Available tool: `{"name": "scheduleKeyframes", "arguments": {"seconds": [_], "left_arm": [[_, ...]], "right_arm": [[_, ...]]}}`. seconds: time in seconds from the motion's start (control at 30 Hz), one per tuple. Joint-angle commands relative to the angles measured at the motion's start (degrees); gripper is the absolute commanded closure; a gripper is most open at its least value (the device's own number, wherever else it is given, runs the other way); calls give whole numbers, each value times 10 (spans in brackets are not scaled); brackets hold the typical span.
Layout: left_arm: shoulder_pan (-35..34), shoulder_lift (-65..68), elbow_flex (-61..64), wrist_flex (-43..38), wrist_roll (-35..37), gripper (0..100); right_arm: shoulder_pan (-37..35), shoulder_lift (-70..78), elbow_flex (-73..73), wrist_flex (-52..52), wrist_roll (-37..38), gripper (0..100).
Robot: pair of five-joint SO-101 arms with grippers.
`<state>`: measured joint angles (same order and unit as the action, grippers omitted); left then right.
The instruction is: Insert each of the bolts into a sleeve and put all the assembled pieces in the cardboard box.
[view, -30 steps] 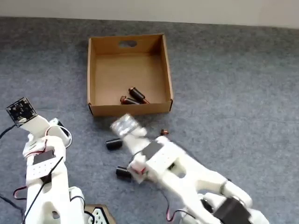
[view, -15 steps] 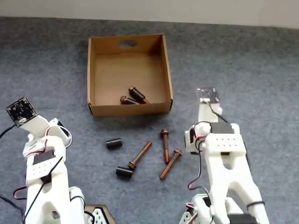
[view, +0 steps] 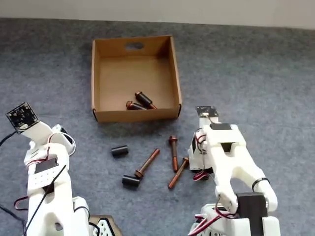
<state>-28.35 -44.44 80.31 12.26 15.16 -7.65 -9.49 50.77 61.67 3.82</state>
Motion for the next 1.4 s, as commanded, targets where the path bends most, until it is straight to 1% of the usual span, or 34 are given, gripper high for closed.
{"name": "scheduleKeyframes", "arguments": {"seconds": [0.0, 0.13, 0.2, 0.27, 0.33, 0.4, 0.5, 0.53, 0.63, 0.77, 0.93, 1.03, 1.17, 1.2, 1.27, 1.3, 1.37], "left_arm": [[-2, -3, -8, -13, 4, 983], [-1, -3, -8, -13, 4, 983], [10, -3, -8, -13, 4, 983], [20, -3, -8, -12, 4, 982], [22, -3, -8, -11, 4, 981], [22, -3, -8, -10, 4, 980], [29, -3, -10, -9, 2, 980], [38, -3, -13, -4, -13, 980], [82, 1, -47, 65, -100, 980], [142, 2, -91, 150, -150, 979], [196, 2, -147, 248, -225, 979], [242, 2, -189, 344, -276, 979], [321, 2, -255, 490, -367, 979], [342, 2, -270, 520, -381, 979], [374, 2, -292, 561, -384, 976], [388, 2, -299, 575, -384, 960], [415, 2, -303, 596, -383, 896]], "right_arm": [[7, 6, -1, 4, 7, 842], [7, 6, -1, 3, 7, 998], [7, 5, -1, 3, 7, 985], [8, -1, -1, 4, 7, 994], [9, -34, 0, 7, 7, 993], [9, -95, 0, 17, 8, 993], [8, -226, 0, 43, 21, 993], [8, -273, 1, 45, 17, 993], [6, -403, 22, 42, -6, 993], [7, -503, 81, -3, -32, 993], [10, -547, 171, -76, -73, 993], [23, -560, 194, -87, -78, 993], [72, -567, 198, -87, -79, 993], [82, -569, 198, -87, -79, 993], [95, -572, 199, -87, -79, 993], [100, -572, 200, -87, -79, 993], [106, -573, 200, -85, -79, 993]]}}
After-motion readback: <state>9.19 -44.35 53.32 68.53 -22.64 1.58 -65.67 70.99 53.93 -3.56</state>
